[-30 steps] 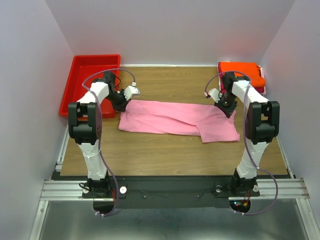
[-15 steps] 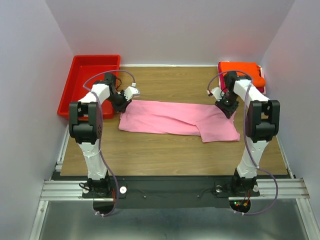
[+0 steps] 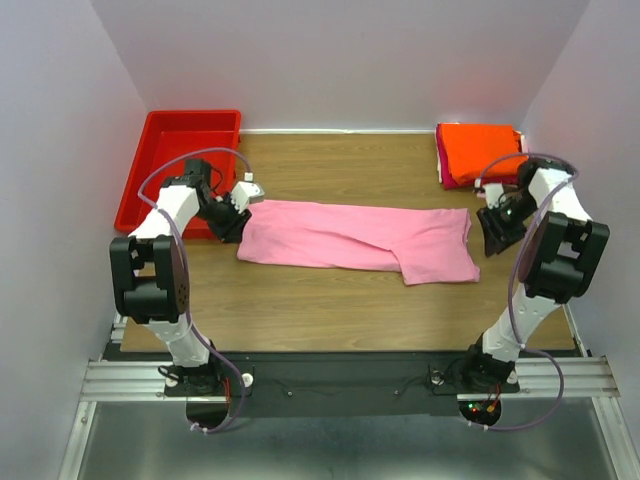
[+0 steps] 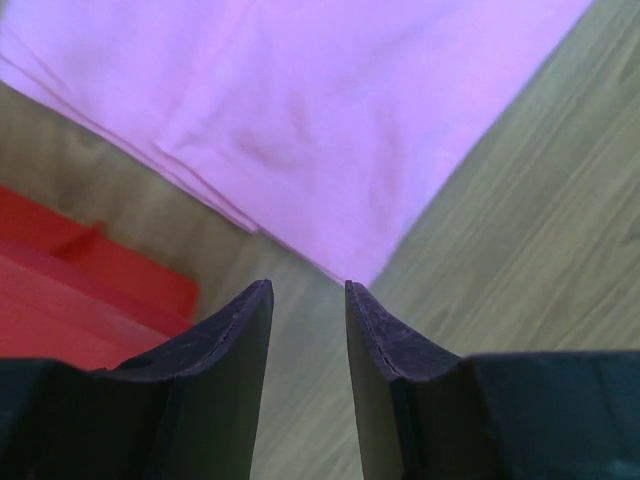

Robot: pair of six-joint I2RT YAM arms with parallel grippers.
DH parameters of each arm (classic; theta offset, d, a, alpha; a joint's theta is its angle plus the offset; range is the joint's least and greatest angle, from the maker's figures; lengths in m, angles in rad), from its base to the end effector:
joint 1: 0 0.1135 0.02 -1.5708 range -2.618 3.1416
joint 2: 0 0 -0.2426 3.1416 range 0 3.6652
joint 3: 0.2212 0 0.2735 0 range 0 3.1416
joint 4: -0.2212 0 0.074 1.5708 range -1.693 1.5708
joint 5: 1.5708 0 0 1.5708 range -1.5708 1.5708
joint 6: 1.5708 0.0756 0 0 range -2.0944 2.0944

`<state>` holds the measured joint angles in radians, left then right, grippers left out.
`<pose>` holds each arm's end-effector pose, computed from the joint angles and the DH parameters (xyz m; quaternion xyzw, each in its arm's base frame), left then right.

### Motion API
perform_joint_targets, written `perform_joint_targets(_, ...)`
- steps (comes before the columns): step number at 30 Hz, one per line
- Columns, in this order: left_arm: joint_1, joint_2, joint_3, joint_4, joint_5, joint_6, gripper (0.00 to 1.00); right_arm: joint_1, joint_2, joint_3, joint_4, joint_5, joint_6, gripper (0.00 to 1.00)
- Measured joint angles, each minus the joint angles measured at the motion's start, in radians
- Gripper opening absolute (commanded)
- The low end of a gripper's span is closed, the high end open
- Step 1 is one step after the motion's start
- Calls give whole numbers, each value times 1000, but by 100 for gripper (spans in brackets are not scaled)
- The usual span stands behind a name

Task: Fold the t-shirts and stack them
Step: Fold the tshirt

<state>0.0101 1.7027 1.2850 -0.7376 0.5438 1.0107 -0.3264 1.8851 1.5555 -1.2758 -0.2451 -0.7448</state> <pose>0.3765 -0.0353 0.1737 0.5007 0.8005 -0.1322 0.3017 0.3486 -0.0986 0.1674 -0.2040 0.9712 0.1139 0.0476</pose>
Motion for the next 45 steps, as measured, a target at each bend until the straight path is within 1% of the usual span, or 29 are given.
perform_joint_targets(3, 10, -4, -71, 7, 5, -27, 47, 12, -31, -115, -34, -42, 6, 43)
perform_joint_targets(5, 15, -2, -111, 11, 5, -47, 47, 22, -35, -163, -40, -60, 19, 44)
perform_joint_targets(14, 18, 9, -177, 79, 3, -111, 47, 32, -35, -236, 38, -71, 85, 44)
perform_joint_targets(20, 18, 31, -193, 112, -10, -130, 47, 32, -30, -288, 99, -63, 109, 36)
perform_joint_targets(23, 18, 40, -193, 126, -16, -137, 46, 32, -24, -296, 125, -56, 120, 28)
perform_joint_targets(24, 18, 42, -193, 130, -18, -138, 45, 32, -22, -296, 130, -55, 121, 23)
perform_joint_targets(26, 18, 48, -193, 137, -19, -141, 43, 32, -22, -296, 142, -49, 126, 19)
perform_joint_targets(27, 18, 51, -193, 141, -20, -142, 42, 32, -22, -296, 146, -47, 124, 13)
perform_joint_targets(29, 18, 58, -193, 149, -18, -147, 39, 32, -22, -296, 151, -39, 122, 6)
perform_joint_targets(30, 18, 60, -193, 151, -18, -149, 36, 32, -22, -296, 153, -34, 123, 1)
perform_joint_targets(31, 18, 62, -192, 156, -17, -151, 33, 32, -22, -296, 155, -25, 121, 1)
perform_joint_targets(32, 19, 63, -192, 158, -17, -154, 27, 32, -22, -296, 157, -19, 117, 1)
perform_joint_targets(34, 21, 67, -192, 166, -14, -155, 21, 32, -20, -294, 158, -5, 116, 1)
perform_joint_targets(35, 22, 69, -192, 169, -11, -157, 12, 32, -18, -293, 159, 3, 114, 1)
perform_joint_targets(39, 24, 71, -191, 166, 0, -146, 6, 32, -15, -288, 159, 26, 109, 1)
perform_joint_targets(40, 24, 71, -191, 165, 2, -143, 0, 32, -15, -287, 160, 32, 108, 1)
perform_joint_targets(44, 31, 71, -190, 141, 10, -101, 0, 32, -15, -286, 161, 44, 105, 1)
perform_joint_targets(45, 31, 70, -190, 134, 10, -93, 0, 32, -15, -286, 161, 46, 103, 3)
